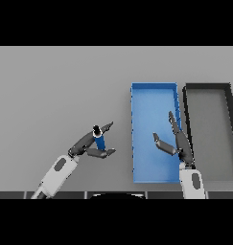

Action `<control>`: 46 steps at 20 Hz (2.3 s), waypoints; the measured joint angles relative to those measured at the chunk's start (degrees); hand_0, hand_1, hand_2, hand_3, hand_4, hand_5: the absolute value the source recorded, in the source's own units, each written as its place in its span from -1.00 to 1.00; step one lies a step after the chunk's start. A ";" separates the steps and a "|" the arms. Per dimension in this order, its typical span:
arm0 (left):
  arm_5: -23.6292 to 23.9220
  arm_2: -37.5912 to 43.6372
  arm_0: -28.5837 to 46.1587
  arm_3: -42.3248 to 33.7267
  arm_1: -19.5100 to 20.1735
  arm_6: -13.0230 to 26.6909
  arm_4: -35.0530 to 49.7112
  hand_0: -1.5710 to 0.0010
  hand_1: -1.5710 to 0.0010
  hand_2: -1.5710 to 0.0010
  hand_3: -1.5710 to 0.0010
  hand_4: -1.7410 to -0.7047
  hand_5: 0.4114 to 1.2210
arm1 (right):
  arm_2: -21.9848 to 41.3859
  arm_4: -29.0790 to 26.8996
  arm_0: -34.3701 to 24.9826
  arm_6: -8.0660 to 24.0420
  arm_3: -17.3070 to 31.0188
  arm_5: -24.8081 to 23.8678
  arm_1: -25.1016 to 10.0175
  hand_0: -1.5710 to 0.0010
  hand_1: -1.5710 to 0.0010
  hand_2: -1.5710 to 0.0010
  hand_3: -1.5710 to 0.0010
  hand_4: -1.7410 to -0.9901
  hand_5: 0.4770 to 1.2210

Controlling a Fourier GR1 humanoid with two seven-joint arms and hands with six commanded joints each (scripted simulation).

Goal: Pick up the blue pipe and place it into the blue bin.

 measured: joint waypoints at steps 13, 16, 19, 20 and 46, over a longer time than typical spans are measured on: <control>0.53 -0.69 0.39 -1.48 -3.93 -1.56 2.04 -0.83 -0.85 -0.87 -0.81 -0.90 0.90 | 0.77 1.65 -0.98 -0.40 1.24 -0.45 0.23 1.00 1.00 1.00 1.00 0.23 -0.50; 0.82 -0.78 -0.23 -4.45 -4.51 -3.31 2.74 -0.91 -0.93 -0.93 -0.84 -0.94 0.95 | 0.46 0.57 -1.07 -0.79 0.74 0.28 0.01 1.00 1.00 1.00 1.00 0.23 -0.51; 0.68 -0.69 -1.88 -7.64 -5.34 -3.37 3.95 -0.96 -0.96 -0.97 -0.85 -0.96 0.97 | 0.58 1.85 -1.13 -0.95 1.28 -0.19 -0.47 1.00 1.00 1.00 1.00 0.24 -0.47; 0.50 -0.94 -2.49 -8.11 -5.64 -2.16 4.06 -0.96 -0.97 -0.97 -0.85 -0.96 0.98 | 0.63 1.97 -1.01 -0.53 1.53 -0.29 -0.30 1.00 1.00 1.00 1.00 0.23 -0.46; -0.80 -2.17 -4.43 -14.89 -4.83 6.15 4.73 -1.00 -1.00 -1.00 -0.84 -0.98 1.00 | -0.27 -33.37 -12.50 12.66 -7.87 23.19 -9.39 1.00 1.00 1.00 1.00 0.09 -0.92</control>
